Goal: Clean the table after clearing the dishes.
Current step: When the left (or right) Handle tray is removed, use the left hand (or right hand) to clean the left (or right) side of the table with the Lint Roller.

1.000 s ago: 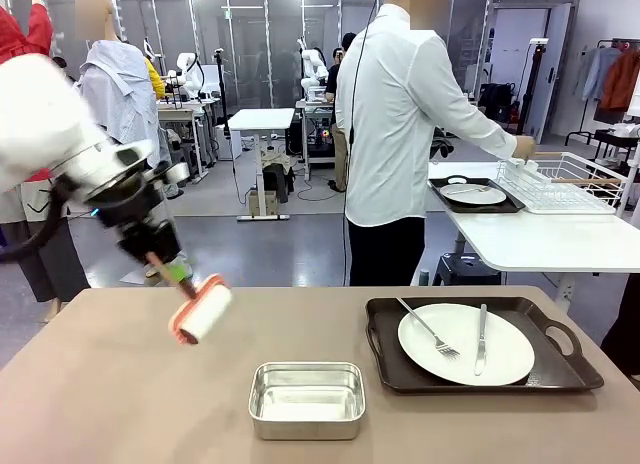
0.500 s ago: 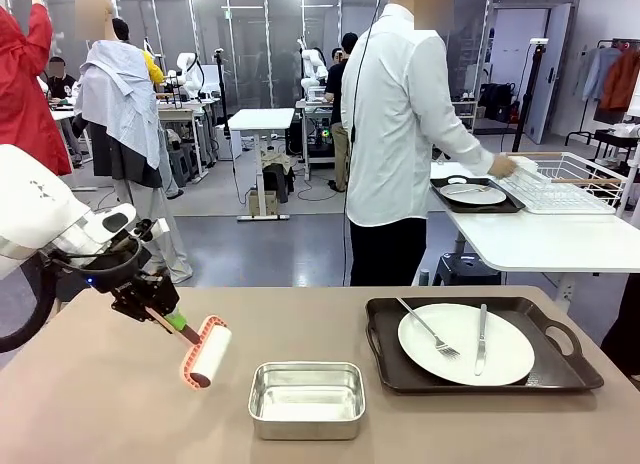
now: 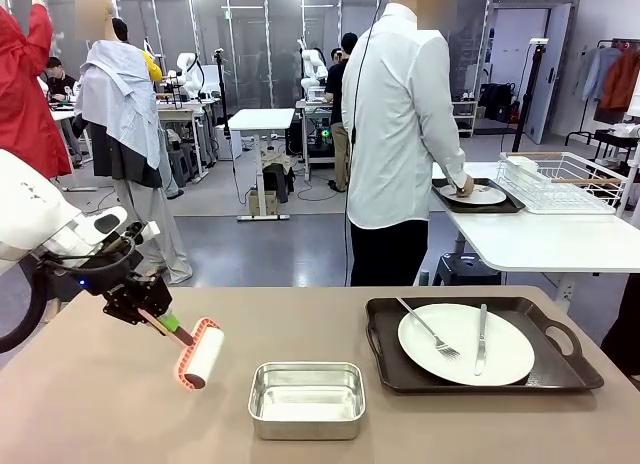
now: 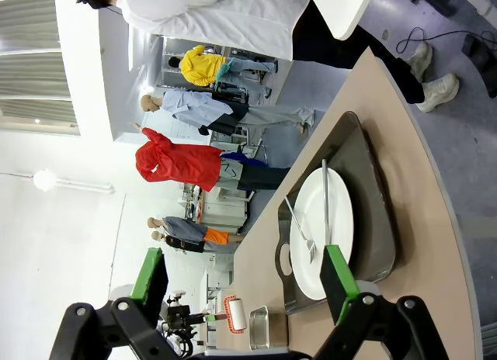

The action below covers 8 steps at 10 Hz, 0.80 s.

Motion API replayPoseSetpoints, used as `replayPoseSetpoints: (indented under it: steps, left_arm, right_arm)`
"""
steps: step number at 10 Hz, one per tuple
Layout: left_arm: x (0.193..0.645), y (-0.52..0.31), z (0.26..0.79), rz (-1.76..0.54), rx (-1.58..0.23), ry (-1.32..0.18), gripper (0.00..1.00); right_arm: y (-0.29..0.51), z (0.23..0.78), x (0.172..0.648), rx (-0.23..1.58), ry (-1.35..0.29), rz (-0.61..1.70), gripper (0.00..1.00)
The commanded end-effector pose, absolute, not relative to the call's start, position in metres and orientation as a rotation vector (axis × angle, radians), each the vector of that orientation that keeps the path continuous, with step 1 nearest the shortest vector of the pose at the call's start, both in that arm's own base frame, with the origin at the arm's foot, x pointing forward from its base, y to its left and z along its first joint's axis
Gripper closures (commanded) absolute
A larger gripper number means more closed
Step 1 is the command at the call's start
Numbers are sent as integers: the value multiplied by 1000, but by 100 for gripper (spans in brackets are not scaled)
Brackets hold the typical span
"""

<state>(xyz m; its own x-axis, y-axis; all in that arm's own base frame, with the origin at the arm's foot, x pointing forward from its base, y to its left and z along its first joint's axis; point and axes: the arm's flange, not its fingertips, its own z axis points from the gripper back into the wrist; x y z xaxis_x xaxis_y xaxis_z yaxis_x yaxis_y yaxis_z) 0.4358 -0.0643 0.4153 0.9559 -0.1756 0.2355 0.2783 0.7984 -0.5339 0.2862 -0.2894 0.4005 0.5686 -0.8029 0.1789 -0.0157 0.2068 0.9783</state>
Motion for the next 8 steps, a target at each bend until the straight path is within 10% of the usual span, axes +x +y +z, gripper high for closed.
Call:
replayPoseSetpoints:
  steps: [1,8]
  left_arm:
    - [474,-72,418,-133,-703,-34,79]
    - [531,-73,372,62,-827,77,79]
  right_arm:
    - [-289,404,285,1267,-831,-648,0]
    - [-289,404,285,1267,-831,-648,0]
